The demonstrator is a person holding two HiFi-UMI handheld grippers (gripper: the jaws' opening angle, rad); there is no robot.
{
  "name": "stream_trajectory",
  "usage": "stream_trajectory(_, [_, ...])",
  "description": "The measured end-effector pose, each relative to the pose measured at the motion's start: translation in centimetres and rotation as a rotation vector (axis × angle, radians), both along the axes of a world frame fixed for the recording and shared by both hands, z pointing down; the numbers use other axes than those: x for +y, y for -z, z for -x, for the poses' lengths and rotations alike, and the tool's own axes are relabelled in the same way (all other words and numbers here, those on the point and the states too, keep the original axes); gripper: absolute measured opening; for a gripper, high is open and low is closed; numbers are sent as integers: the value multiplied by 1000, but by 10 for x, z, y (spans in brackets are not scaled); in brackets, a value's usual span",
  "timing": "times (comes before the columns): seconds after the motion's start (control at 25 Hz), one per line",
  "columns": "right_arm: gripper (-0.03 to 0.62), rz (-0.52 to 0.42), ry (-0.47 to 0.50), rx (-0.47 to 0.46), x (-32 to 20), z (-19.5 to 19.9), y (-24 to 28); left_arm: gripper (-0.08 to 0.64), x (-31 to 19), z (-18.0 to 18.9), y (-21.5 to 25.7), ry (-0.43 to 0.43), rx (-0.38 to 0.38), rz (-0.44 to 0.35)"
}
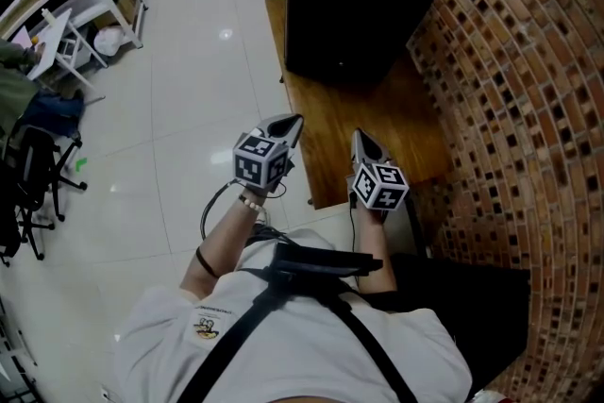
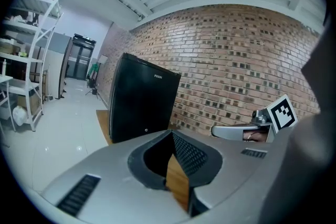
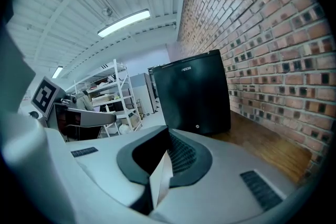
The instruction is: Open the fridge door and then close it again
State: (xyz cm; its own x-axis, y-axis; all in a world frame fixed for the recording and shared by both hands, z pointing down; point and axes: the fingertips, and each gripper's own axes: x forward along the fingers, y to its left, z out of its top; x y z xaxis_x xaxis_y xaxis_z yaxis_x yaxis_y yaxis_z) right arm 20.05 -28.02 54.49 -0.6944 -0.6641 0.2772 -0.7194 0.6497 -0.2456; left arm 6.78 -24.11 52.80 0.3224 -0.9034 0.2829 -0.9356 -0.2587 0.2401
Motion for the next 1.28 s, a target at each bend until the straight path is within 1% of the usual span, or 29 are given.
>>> stream_trajectory(0.44, [2, 3, 7, 11, 6, 7, -1, 2, 2, 8, -7, -1, 9, 14])
stream_trajectory(0.68, [2, 14, -12, -1, 7, 23, -3, 2, -2, 26, -12, -16, 15, 28])
stream_trajectory(0.72, [2, 35, -19, -24, 7, 28, -5, 2, -4, 31, -13, -26, 15, 30])
stream_trajectory(0.76, [2, 71, -25, -67, 7, 33, -8, 2, -6, 37, -14, -37, 14, 31])
stream_trajectory(0.84, [2, 158, -33, -175, 9, 46, -16, 2, -11, 52, -16, -65, 10, 35])
stream_trajectory(0.88, [2, 187, -41, -206, 11, 53, -22, 2, -13, 60, -18, -81, 7, 40])
stream_trajectory(0.92, [2, 202, -54, -211, 14, 59, -29, 2, -16, 69, -21, -101, 4, 47])
stream_trajectory(1.0, [2, 215, -90, -184, 24, 73, -46, 2, -20, 84, -27, -148, 0, 59])
stream_trajectory(1.08, [2, 233, -118, -155, 34, 89, -61, 2, -28, 98, -25, -194, -12, 53])
stream_trajectory(1.16, [2, 240, -129, -112, 37, 107, -72, 2, -43, 110, -14, -230, -38, 23])
stream_trajectory(1.28, [2, 240, -143, -57, 33, 124, -81, 2, -65, 121, 18, -260, -65, -54])
